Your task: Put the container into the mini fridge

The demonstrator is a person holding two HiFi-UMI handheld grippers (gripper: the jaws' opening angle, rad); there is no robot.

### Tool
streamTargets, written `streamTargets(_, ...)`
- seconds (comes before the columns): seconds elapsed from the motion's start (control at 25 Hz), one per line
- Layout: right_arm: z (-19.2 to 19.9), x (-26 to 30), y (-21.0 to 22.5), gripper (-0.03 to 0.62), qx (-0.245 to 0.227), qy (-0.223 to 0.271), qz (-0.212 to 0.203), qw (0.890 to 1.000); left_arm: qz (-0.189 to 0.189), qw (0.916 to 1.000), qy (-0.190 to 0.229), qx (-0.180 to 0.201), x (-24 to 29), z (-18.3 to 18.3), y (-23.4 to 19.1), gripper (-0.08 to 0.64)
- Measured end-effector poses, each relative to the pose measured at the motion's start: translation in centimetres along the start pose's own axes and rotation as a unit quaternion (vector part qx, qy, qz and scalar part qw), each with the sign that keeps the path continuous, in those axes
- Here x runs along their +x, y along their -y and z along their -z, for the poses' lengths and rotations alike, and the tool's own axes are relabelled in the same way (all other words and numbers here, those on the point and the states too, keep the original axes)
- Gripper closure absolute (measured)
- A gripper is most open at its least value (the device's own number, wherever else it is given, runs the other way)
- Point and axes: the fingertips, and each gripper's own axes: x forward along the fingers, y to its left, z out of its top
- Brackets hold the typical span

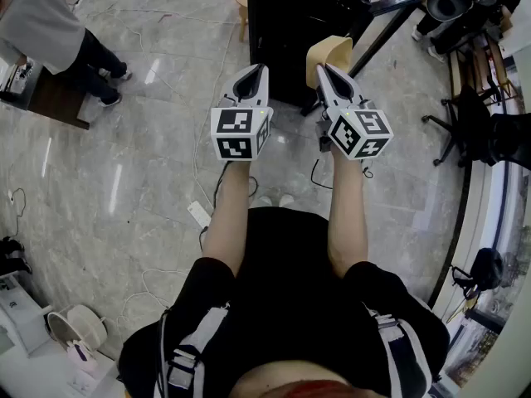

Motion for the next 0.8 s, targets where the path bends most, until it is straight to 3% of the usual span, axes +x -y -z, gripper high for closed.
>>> streamTargets(0.4, 0.6, 0.2, -0.2, 0.574, -0.003, 0.000, 0.020, 1.000, 0.005, 0.9998, -0.001, -0.020, -0.1, 0.8, -1.6, 0.549)
streamTargets(0.8, 1.2, 2.1, 0.7, 0.574, -0.039, -0.006, 0.000, 0.999, 0.003, 0.9993, 0.005, -0.038, 2.5, 1.0, -3.0, 0.549)
